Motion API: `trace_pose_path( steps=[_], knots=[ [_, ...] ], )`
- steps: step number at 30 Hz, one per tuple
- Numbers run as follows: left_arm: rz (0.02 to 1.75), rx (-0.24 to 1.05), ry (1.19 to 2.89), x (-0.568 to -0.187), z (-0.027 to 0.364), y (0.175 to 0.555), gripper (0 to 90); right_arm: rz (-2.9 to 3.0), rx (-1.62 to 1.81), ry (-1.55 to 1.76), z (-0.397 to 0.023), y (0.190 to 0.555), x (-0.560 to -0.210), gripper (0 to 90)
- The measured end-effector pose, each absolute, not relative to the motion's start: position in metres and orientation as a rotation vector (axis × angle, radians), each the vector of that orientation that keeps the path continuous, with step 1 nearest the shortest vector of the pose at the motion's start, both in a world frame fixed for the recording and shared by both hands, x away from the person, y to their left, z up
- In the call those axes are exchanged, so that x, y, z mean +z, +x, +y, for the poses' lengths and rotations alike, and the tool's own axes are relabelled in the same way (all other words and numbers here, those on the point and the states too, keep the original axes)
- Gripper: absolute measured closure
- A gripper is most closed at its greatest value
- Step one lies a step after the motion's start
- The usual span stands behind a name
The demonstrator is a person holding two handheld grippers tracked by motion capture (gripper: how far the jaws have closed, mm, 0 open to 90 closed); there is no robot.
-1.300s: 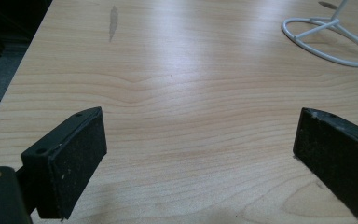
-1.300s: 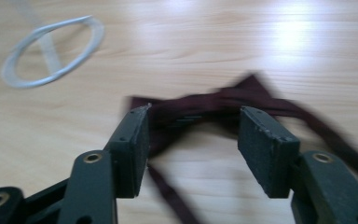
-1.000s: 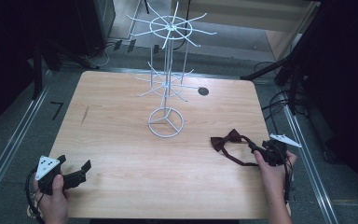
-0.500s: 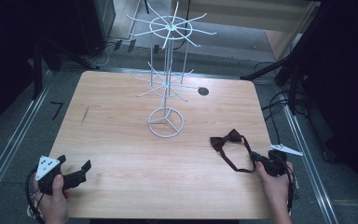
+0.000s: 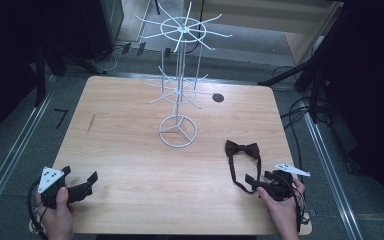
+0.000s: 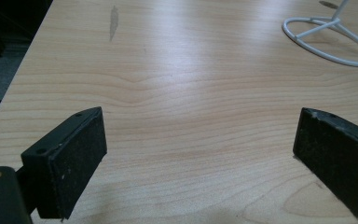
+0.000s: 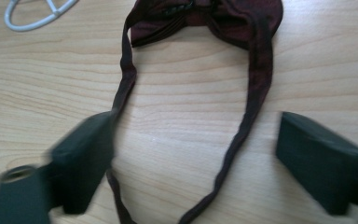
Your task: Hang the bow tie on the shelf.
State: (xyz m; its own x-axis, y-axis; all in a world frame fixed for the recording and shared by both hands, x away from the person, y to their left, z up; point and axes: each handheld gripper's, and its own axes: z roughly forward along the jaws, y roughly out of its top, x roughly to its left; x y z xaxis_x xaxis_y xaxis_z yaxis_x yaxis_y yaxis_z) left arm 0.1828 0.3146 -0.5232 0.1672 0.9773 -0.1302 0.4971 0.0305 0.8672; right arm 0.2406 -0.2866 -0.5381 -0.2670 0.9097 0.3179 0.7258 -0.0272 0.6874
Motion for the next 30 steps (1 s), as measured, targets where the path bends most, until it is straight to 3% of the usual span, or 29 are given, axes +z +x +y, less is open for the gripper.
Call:
trace_pose_path(
  steps=[2, 17, 21, 22, 23, 24, 25, 27, 28, 29, 30],
  knots=[
    [1.450, 0.710, 1.590, -0.523, 0.315, 0.183, 2.9, 2.028, 1.164, 1.734, -0.279, 0.239, -0.539, 0.0],
    [1.452, 0.705, 1.590, -0.523, 0.315, 0.183, 3.0, 2.118, 0.991, 1.549, -0.252, 0.231, -0.548, 0.0],
    [1.453, 0.705, 1.588, -0.523, 0.315, 0.183, 3.0, 2.075, 0.883, 1.546, -0.246, 0.233, -0.549, 3.6],
    [1.450, 0.706, 1.593, -0.523, 0.314, 0.183, 3.0, 2.051, 0.880, 1.558, -0.247, 0.234, -0.547, 13.1],
    [1.450, 0.706, 1.593, -0.523, 0.314, 0.183, 3.0, 2.051, 0.880, 1.558, -0.247, 0.234, -0.547, 13.1],
    [1.451, 0.706, 1.593, -0.523, 0.314, 0.183, 3.0, 2.011, 0.885, 1.573, -0.251, 0.234, -0.546, 26.6],
    [1.451, 0.706, 1.593, -0.523, 0.314, 0.183, 3.0, 2.011, 0.885, 1.573, -0.251, 0.234, -0.546, 26.6],
    [1.453, 0.705, 1.588, -0.523, 0.315, 0.183, 3.0, 1.974, 0.902, 1.578, -0.255, 0.232, -0.546, 44.1],
    [1.453, 0.704, 1.587, -0.523, 0.315, 0.183, 3.0, 1.958, 0.921, 1.575, -0.259, 0.231, -0.546, 61.8],
    [1.454, 0.704, 1.588, -0.523, 0.315, 0.183, 3.0, 1.958, 0.921, 1.575, -0.259, 0.231, -0.546, 61.8],
    [1.453, 0.704, 1.588, -0.523, 0.315, 0.183, 3.0, 1.969, 0.932, 1.568, -0.261, 0.231, -0.545, 69.5]
  ],
)
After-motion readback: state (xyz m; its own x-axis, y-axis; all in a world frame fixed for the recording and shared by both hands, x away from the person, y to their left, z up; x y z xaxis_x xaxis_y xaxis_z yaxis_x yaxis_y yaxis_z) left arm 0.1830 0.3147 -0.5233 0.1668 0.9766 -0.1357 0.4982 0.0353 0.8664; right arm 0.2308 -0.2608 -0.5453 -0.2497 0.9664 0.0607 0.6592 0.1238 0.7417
